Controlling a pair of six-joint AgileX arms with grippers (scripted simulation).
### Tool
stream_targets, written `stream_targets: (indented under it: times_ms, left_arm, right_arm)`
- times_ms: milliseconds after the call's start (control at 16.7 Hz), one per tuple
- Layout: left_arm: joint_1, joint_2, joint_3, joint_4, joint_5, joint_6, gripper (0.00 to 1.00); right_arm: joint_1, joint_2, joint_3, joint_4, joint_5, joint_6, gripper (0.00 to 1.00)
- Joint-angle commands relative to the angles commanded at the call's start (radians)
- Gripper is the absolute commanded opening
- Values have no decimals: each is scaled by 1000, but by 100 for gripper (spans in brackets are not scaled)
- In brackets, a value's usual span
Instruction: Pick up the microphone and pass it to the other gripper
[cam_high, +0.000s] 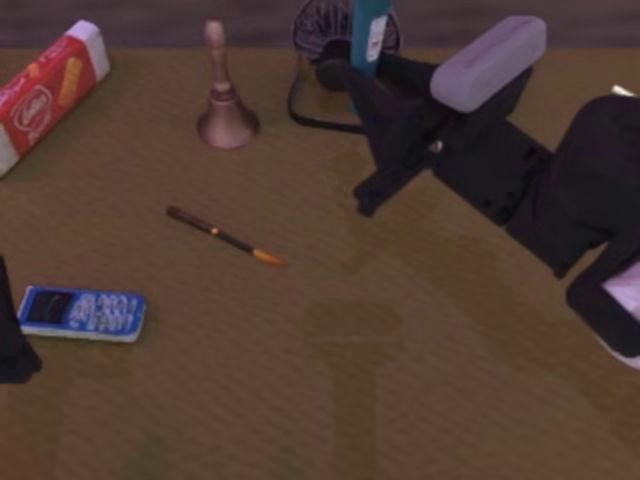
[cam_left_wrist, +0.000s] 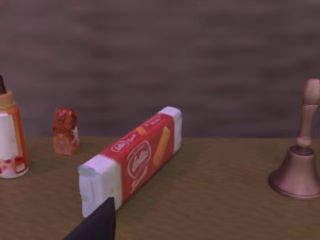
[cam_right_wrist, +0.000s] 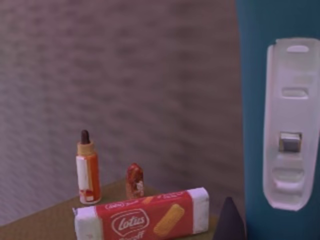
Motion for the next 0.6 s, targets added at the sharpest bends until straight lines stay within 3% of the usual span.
stream_targets:
  times_ms: [240, 600]
  left_arm:
    - [-22, 66, 52, 31, 52, 8, 100]
    - [-117, 452, 289, 169, 291, 44, 100]
  right_arm:
    - [0, 0, 0, 0, 0, 0, 0]
    - [0, 0, 0, 0, 0, 0, 0]
